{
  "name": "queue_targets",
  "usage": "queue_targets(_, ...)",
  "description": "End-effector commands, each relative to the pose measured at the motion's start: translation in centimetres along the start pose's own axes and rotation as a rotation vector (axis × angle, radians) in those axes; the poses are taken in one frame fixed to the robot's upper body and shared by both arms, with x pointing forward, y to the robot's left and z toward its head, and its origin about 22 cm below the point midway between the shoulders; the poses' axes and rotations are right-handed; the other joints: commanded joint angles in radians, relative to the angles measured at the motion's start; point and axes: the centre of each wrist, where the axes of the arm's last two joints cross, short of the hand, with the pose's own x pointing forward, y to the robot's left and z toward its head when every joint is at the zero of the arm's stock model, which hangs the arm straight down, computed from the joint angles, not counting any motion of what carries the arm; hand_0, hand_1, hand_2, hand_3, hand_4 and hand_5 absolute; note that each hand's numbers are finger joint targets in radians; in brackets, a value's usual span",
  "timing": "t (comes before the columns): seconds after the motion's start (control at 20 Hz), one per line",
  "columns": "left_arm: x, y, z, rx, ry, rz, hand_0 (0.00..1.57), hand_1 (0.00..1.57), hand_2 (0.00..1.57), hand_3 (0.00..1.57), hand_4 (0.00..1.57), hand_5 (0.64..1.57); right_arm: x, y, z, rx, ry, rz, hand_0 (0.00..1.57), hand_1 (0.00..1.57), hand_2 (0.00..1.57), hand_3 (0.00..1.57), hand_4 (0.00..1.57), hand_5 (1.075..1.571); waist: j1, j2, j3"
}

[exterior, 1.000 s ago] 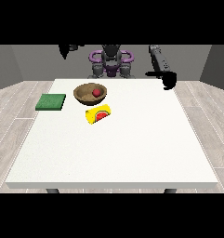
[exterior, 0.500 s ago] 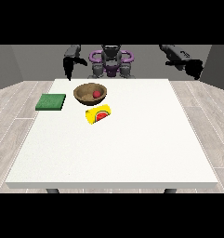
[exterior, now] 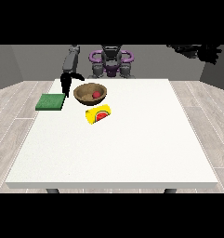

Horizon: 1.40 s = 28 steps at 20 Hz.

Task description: Pick the cup and pour the ball into the bowl, then pick the bowl and place it on the pad

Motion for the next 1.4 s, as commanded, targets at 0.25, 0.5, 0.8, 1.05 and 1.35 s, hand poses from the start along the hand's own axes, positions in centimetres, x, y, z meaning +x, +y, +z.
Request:
queue_targets(0.25,5.0,0.6,-2.9,-0.022,-0.012,0.018,0.0,0.0,0.0,0.0,0.0,1.536,-4.9,1.0,-1.2,-0.035,0.116,-0.06,0.0,0.0,0.0,0.0,0.37,1.57,0.003,-0.009,-0.0007)
queue_targets(0.5,6.8,-0.5,-3.8,-0.051,-0.026,0.017,0.0,0.0,0.0,0.0,0.0,1.536,-4.0,-1.2,-4.3,-0.096,0.131,-0.068,0.0,0.0,0.0,0.0,0.4,1.571,0.038,-0.012,-0.0002)
queue_targets(0.8,7.7,1.4,-3.4,-0.056,-0.069,0.031,0.0,0.0,0.0,0.0,0.0,1.529,-6.7,-0.1,-2.5,-0.076,0.116,-0.066,0.0,0.0,0.0,0.0,0.31,1.568,0.046,0.024,-0.0006)
queue_targets(1.05,8.5,0.5,-4.0,-0.06,-0.059,0.033,0.0,0.0,0.0,0.0,0.0,1.532,-6.8,1.6,-3.1,-0.098,0.11,-0.069,0.0,0.0,0.0,0.0,0.31,1.568,0.063,0.018,-0.001)
queue_targets(1.35,9.6,0.8,-4.7,-0.077,-0.109,0.038,0.0,0.0,0.0,0.0,0.0,1.533,-6.1,5.3,-4.5,-0.112,0.091,-0.023,0.0,0.0,0.0,0.0,0.44,1.57,0.103,0.068,-0.0021)
